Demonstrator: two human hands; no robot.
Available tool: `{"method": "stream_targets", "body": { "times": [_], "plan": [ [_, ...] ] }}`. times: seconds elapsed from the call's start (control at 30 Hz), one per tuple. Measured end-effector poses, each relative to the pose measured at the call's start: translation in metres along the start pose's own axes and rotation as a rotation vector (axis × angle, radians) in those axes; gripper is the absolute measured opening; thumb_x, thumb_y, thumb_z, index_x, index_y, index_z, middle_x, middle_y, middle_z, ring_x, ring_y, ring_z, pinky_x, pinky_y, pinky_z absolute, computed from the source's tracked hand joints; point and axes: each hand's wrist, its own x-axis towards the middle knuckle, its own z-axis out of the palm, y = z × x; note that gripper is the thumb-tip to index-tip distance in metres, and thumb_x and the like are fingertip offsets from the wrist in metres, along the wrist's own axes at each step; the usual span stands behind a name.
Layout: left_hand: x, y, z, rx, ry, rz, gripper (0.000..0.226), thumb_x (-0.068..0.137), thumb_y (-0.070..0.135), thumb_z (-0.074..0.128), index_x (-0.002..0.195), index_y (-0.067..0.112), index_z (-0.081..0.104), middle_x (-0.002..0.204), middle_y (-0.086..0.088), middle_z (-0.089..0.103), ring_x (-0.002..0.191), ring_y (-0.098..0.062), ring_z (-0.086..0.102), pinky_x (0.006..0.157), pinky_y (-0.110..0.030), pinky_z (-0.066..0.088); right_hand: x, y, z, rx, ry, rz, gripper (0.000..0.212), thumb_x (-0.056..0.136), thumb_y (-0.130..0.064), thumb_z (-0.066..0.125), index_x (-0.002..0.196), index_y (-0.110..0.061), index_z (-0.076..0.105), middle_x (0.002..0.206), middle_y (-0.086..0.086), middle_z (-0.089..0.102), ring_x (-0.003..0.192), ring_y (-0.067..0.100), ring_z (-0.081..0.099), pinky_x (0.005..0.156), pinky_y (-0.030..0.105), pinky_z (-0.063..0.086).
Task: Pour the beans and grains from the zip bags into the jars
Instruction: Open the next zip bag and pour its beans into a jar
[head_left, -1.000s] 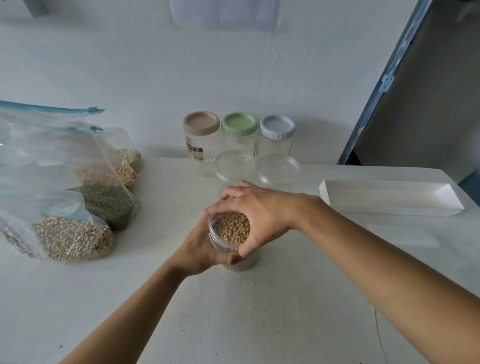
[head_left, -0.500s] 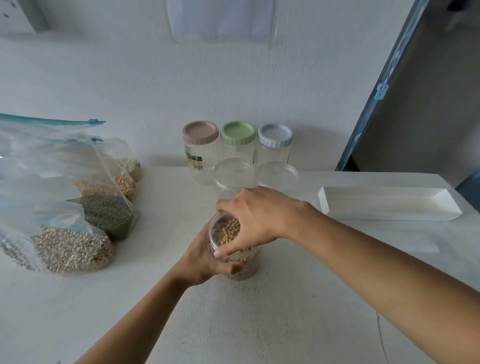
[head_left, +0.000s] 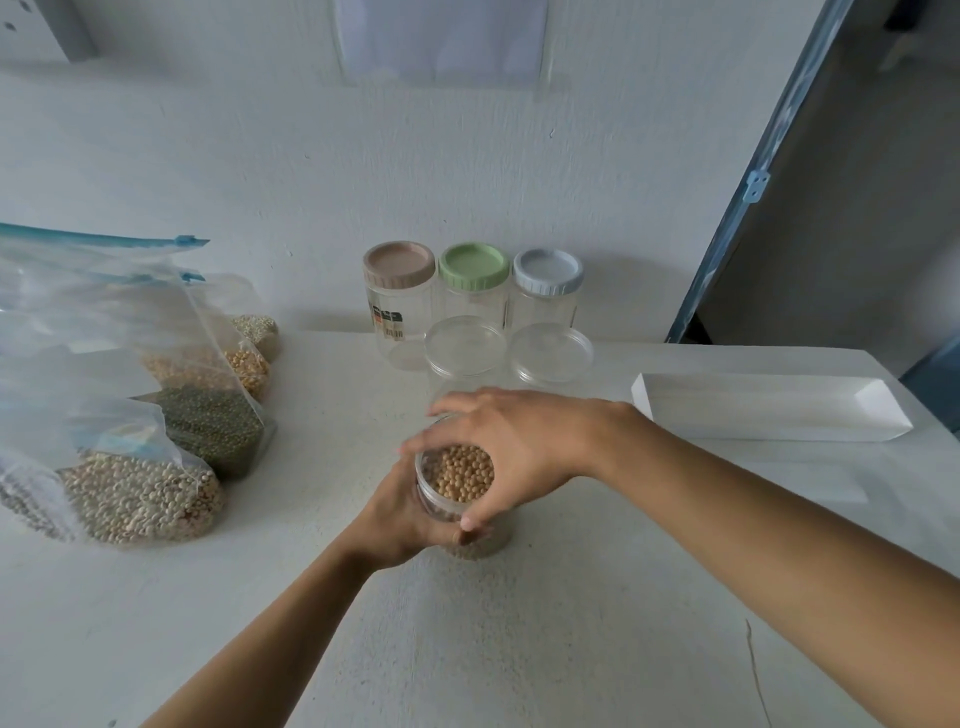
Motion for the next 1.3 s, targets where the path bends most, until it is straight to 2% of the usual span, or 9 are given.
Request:
{"method": "stream_targets", "body": {
  "times": [0.1, 0.27, 0.37, 0.47, 0.57, 0.8, 1.0, 1.2, 1.3],
  "plan": [
    [0.0, -0.004, -0.002, 0.014, -0.019, 0.013, 0.086, 0.065, -0.022, 0.083, 0.137, -0.004, 0.041, 0.125, -0.01, 0.063, 0.118, -0.028, 0.063, 0.097, -0.032, 0.054, 0.003, -0.004, 0.013, -0.09, 0.105, 0.124, 0.08, 0.077, -0.078, 0.065, 0.145, -0.047, 0.039, 0.134, -0.001, 0.045, 0.117, 0.024, 0.05, 0.089, 0.041, 0.047],
    [-0.001, 0.004, -0.001, 0.006, 0.004, 0.023, 0.09, 0.069, 0.002, 0.09, 0.144, 0.005, 0.041, 0.133, -0.006, 0.062, 0.127, -0.029, 0.059, 0.102, -0.031, 0.052, 0.011, -0.018, 0.028, -0.366, 0.208, 0.403, 0.099, 0.081, -0.094, 0.022, 0.142, -0.018, 0.038, 0.121, 0.015, 0.058, 0.084, 0.031, 0.059, 0.068, 0.039, 0.038],
    [0.001, 0.0, -0.003, 0.027, -0.001, 0.019, 0.089, 0.068, -0.015, 0.085, 0.143, 0.005, 0.041, 0.133, -0.008, 0.061, 0.126, -0.029, 0.059, 0.101, -0.032, 0.052, 0.008, -0.015, 0.021, -0.335, 0.239, 0.396, 0.097, 0.079, -0.094, 0.031, 0.133, -0.015, 0.047, 0.117, 0.011, 0.061, 0.093, 0.029, 0.06, 0.073, 0.039, 0.039],
    [0.002, -0.004, -0.005, 0.028, -0.009, 0.017, 0.088, 0.067, -0.015, 0.086, 0.141, 0.0, 0.041, 0.13, -0.011, 0.061, 0.124, -0.029, 0.06, 0.099, -0.032, 0.052, 0.003, -0.004, 0.009, -0.111, 0.073, 0.174, 0.088, 0.076, -0.086, 0.057, 0.148, -0.041, 0.035, 0.135, 0.0, 0.046, 0.119, 0.022, 0.049, 0.09, 0.041, 0.044],
    [0.001, -0.006, -0.003, 0.023, -0.003, 0.009, 0.087, 0.065, -0.014, 0.088, 0.138, -0.002, 0.043, 0.126, -0.01, 0.063, 0.121, -0.029, 0.061, 0.098, -0.031, 0.051, 0.003, 0.005, 0.012, -0.032, 0.067, 0.077, 0.084, 0.071, -0.072, 0.074, 0.144, -0.057, 0.033, 0.129, -0.008, 0.04, 0.112, 0.017, 0.04, 0.093, 0.041, 0.047],
    [-0.002, -0.001, 0.003, 0.033, 0.045, 0.105, 0.091, 0.059, 0.011, 0.092, 0.135, -0.008, 0.044, 0.124, -0.015, 0.063, 0.117, -0.03, 0.064, 0.097, -0.034, 0.054, 0.006, -0.001, 0.047, -0.194, 0.286, 0.136, 0.078, 0.079, -0.075, 0.055, 0.146, -0.048, 0.028, 0.132, 0.006, 0.036, 0.114, 0.029, 0.04, 0.078, 0.04, 0.05],
    [-0.005, 0.012, 0.008, 0.109, 0.096, 0.181, 0.081, 0.065, 0.043, 0.092, 0.127, 0.006, 0.055, 0.119, -0.01, 0.066, 0.111, -0.031, 0.066, 0.094, -0.041, 0.056, 0.011, -0.009, 0.054, -0.238, 0.377, 0.255, 0.077, 0.08, -0.08, 0.048, 0.146, -0.044, 0.029, 0.136, 0.015, 0.038, 0.112, 0.035, 0.047, 0.081, 0.043, 0.05],
    [-0.007, 0.015, 0.007, 0.152, 0.028, 0.132, 0.09, 0.069, 0.032, 0.092, 0.14, 0.001, 0.046, 0.131, -0.011, 0.06, 0.124, -0.033, 0.059, 0.103, -0.042, 0.052, 0.01, -0.006, 0.061, -0.162, 0.497, 0.243, 0.082, 0.075, -0.084, 0.053, 0.138, -0.034, 0.039, 0.128, 0.008, 0.045, 0.111, 0.027, 0.047, 0.082, 0.041, 0.053],
    [-0.008, 0.014, -0.003, 0.233, -0.045, 0.005, 0.1, 0.071, 0.023, 0.093, 0.151, 0.015, 0.034, 0.142, -0.004, 0.052, 0.133, -0.02, 0.052, 0.11, -0.043, 0.048, 0.005, 0.005, 0.078, 0.207, 0.583, 0.224, 0.093, 0.068, -0.088, 0.059, 0.142, -0.033, 0.043, 0.129, -0.003, 0.047, 0.12, 0.017, 0.043, 0.095, 0.039, 0.051]
  ]
}}
